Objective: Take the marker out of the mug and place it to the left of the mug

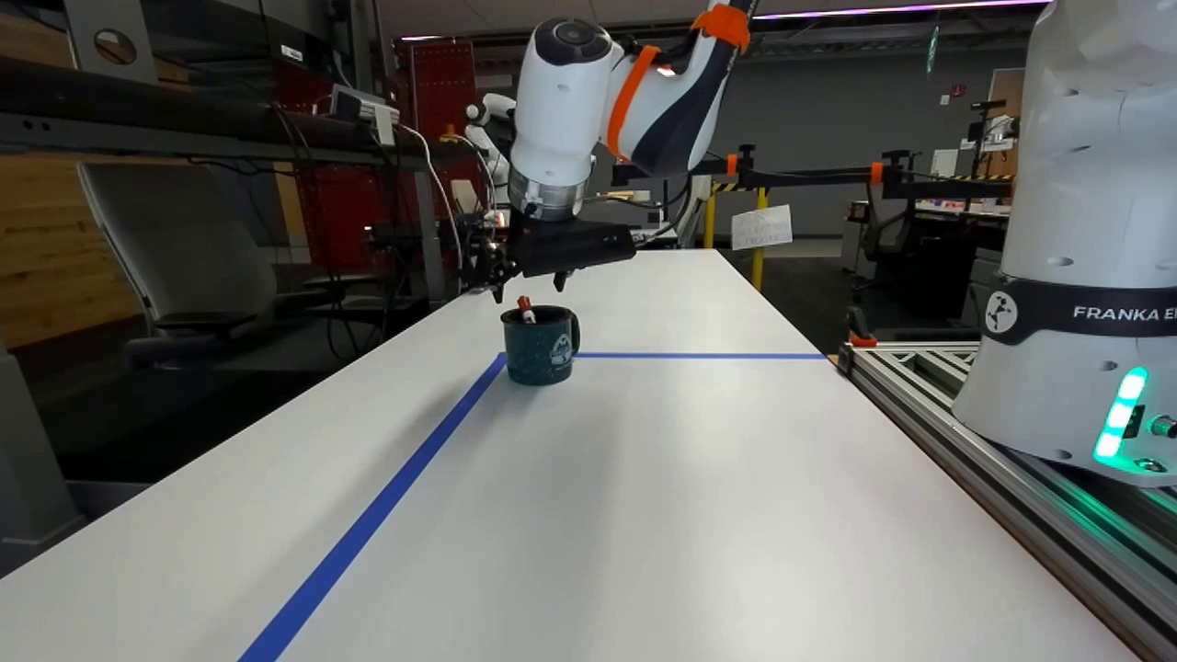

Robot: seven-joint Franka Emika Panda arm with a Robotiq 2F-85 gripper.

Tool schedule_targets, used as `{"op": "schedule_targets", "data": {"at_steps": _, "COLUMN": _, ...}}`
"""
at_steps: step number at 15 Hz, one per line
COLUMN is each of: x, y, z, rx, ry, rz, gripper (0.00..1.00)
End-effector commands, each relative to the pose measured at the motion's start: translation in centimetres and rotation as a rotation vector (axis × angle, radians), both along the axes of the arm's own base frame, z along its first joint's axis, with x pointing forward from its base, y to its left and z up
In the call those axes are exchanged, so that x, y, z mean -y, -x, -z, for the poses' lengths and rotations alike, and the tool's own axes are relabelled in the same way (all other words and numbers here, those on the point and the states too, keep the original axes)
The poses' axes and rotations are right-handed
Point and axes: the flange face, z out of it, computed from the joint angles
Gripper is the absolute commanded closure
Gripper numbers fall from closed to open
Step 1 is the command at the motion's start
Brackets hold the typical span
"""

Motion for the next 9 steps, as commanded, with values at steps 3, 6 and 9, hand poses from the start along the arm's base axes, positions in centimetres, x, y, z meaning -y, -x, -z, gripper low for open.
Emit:
{"op": "schedule_targets", "data": {"at_steps": 3, "x": 1.0, "y": -1.4, "z": 2.8, "rx": -0.028, "ry": -0.029, "rz": 0.005, "gripper": 0.05}}
{"op": "schedule_targets", "data": {"at_steps": 6, "x": 1.2, "y": -2.1, "z": 2.9, "rx": -0.021, "ry": -0.032, "rz": 0.006, "gripper": 0.16}}
{"op": "schedule_targets", "data": {"at_steps": 9, "x": 1.3, "y": -2.5, "z": 2.9, "rx": -0.017, "ry": -0.033, "rz": 0.003, "gripper": 0.18}}
